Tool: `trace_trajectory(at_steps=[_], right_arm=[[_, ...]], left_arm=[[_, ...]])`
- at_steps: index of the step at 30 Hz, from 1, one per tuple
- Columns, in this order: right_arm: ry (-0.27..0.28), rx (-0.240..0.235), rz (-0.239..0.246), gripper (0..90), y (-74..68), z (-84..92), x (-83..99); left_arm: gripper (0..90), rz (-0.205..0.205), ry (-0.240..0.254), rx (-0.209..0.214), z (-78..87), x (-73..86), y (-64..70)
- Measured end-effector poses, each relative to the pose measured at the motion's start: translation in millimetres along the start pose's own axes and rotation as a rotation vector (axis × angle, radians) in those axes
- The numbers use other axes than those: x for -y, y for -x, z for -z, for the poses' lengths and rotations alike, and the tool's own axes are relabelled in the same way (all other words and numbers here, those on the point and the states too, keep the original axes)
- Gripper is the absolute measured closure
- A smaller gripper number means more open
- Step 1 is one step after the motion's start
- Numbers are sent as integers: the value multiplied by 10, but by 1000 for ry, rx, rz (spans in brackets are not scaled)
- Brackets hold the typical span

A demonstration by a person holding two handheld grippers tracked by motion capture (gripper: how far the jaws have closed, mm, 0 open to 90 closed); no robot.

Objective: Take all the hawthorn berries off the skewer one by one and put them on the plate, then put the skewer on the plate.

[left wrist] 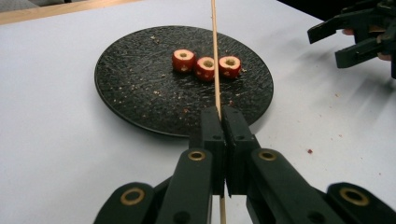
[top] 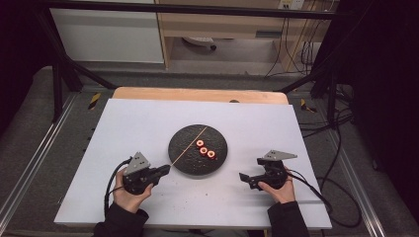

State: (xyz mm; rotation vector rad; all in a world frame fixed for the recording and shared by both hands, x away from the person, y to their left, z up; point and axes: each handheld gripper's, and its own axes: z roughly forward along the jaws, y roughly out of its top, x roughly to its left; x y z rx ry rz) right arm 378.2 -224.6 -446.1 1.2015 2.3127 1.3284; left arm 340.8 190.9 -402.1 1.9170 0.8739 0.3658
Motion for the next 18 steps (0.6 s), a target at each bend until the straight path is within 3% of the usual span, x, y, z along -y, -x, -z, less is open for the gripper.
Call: trace_trajectory(at_steps=[18], right_arm=[[-6, 7, 35, 12, 66, 111, 175]], left_arm=[[882, 22, -60, -47, -422, -314, -123]])
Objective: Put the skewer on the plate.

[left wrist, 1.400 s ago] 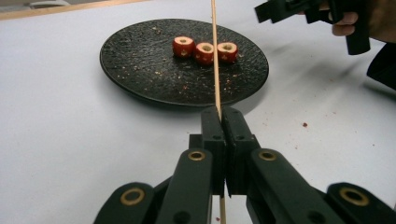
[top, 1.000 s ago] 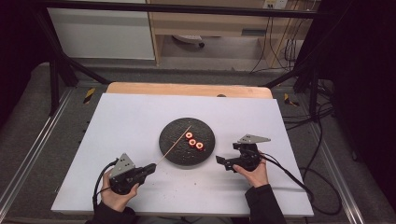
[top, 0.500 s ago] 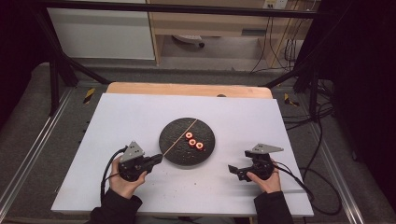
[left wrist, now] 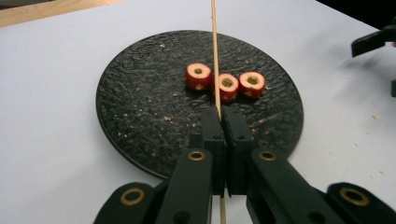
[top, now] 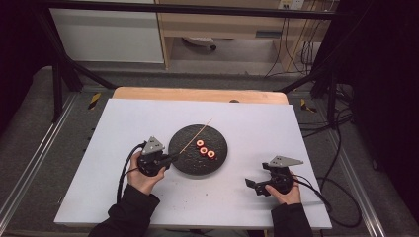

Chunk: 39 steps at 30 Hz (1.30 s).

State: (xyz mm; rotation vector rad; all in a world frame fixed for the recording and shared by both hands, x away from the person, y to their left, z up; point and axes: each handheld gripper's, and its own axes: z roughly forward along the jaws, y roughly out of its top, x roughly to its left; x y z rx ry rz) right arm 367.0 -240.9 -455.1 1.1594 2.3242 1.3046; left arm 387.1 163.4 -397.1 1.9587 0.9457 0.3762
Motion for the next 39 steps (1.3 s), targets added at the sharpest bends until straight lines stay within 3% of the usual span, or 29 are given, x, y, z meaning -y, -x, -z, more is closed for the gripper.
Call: trace_trajectory(at_steps=[9, 19, 28, 39], right_arm=[[1, 0, 0, 12, -1, 4, 11], [-3, -11, 3, 14, -9, 3, 18], [-7, -16, 10, 14, -6, -9, 24], [-6, -17, 7, 15, -4, -8, 28]], left_arm=[[882, 38, -21, -28, -200, -64, -89], [882, 49, -69, -74, -435, -52, -124], [882, 37, -110, -118, -590, -20, -108], [882, 22, -152, -152, -662, 29, -49]])
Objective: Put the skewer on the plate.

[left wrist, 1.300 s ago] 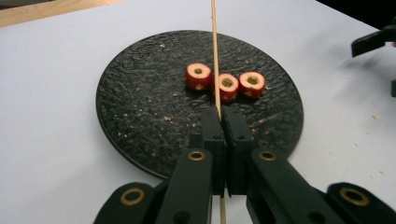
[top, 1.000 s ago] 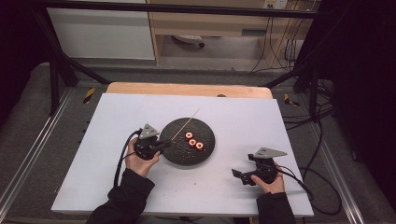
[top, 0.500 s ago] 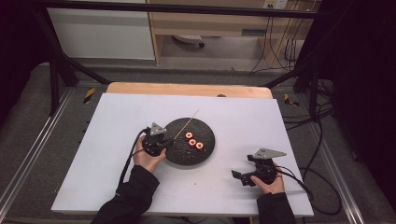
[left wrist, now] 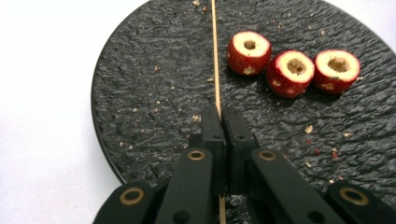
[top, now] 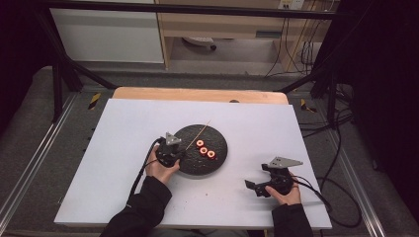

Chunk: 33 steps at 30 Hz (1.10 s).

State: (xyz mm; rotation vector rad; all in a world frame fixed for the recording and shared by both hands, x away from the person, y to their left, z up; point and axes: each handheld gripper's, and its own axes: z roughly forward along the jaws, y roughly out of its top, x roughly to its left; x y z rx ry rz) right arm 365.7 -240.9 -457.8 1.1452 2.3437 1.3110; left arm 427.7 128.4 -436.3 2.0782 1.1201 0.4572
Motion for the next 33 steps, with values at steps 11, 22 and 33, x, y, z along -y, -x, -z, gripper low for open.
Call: trace_trajectory(at_steps=[11, 22, 33], right_arm=[[-4, 1, -5, 15, -7, 0, 2], [2, 4, -4, 14, -5, 14, -3], [-1, 3, -4, 11, -6, 11, -1]], left_arm=[[814, -21, 14, 41, 42, 21, 1], [462, -57, 97, 102, 437, 122, -220], [198, -48, 123, 128, 836, 500, -618]])
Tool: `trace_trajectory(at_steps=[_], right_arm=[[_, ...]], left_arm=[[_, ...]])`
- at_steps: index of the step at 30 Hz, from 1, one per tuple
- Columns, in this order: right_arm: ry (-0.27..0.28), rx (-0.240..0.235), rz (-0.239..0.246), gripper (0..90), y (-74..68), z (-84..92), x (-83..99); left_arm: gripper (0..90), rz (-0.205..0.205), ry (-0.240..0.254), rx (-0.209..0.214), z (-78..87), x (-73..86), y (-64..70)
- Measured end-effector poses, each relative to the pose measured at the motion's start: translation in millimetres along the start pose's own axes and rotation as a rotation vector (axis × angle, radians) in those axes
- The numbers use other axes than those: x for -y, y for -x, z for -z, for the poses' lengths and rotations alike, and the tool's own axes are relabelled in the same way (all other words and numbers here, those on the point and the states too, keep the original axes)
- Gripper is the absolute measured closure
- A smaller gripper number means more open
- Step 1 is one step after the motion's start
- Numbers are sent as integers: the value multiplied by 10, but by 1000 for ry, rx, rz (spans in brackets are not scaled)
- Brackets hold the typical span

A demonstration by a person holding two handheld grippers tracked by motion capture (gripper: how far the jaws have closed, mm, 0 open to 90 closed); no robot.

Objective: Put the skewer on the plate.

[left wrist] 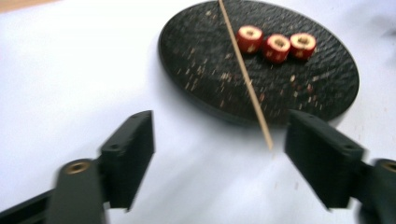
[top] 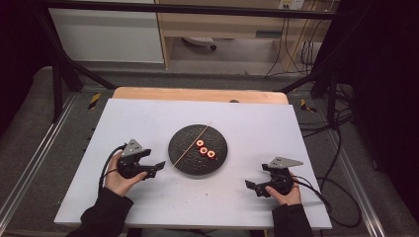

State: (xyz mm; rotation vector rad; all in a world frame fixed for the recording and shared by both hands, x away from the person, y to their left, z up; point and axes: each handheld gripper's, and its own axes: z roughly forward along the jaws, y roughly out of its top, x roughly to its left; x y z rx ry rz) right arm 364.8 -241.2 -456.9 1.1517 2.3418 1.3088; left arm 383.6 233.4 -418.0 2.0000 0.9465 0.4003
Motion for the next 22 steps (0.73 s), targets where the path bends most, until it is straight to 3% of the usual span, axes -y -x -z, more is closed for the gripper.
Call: trace_trajectory(at_steps=[8, 15, 17, 22], right_arm=[[-5, 0, 9, 9, -3, 1, 4], [-12, 1, 14, 9, -9, 1, 11], [-13, 0, 13, 9, -12, 1, 12], [-16, 0, 16, 10, -12, 11, 9]], left_arm=[[61, -24, -12, -32, 217, 338, -135], [49, -11, 1, -35, 310, 562, -180], [49, -22, -23, -44, 310, 598, -192], [50, -13, -23, -33, 294, 632, -195]])
